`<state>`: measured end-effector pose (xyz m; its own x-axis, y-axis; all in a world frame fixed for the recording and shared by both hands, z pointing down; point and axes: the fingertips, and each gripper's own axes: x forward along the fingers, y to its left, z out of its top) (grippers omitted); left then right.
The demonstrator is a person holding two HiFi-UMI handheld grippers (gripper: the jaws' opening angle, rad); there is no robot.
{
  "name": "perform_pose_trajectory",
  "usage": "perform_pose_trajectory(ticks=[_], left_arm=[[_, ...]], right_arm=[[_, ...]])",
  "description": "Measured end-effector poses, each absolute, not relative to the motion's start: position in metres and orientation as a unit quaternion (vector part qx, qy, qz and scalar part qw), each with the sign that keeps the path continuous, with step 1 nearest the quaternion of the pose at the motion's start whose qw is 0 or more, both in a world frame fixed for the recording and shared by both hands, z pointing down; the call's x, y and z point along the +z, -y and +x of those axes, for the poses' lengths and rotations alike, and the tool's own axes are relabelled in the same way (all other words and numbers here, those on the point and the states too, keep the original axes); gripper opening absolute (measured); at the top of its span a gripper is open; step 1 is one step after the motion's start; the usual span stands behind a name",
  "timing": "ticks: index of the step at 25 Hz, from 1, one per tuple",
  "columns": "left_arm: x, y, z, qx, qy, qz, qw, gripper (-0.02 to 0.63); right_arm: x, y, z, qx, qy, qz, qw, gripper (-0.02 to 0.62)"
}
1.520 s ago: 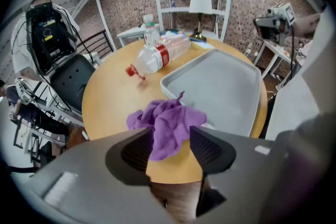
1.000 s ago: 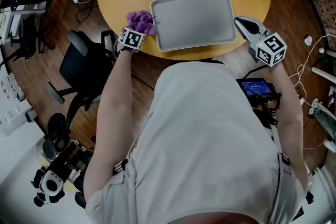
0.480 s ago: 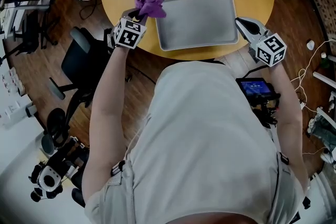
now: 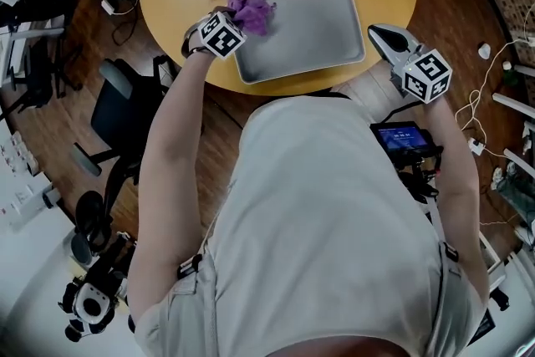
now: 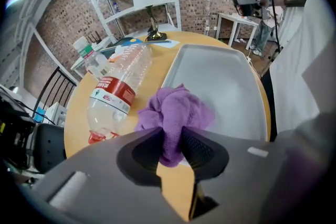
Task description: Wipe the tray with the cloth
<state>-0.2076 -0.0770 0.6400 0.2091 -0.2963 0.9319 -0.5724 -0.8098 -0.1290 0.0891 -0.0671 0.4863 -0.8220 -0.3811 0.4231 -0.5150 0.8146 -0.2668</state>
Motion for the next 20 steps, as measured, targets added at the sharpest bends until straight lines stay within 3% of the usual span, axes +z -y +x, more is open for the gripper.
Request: perform_pose_trajectory(ticks=[7, 20], left_arm=[[0.679, 0.075, -0.219, 0.616, 0.254, 0.733, 0.139, 0.101], [0.678, 0.007, -0.196, 0.601, 0.218, 0.752, 0.157, 0.103]], right_arm=[[0.496, 0.065, 0.099, 0.196, 0.931, 0.249, 0.180, 0.003], [0.494, 0.064, 0.089, 0.197, 0.935, 0.236, 0.177, 0.003]])
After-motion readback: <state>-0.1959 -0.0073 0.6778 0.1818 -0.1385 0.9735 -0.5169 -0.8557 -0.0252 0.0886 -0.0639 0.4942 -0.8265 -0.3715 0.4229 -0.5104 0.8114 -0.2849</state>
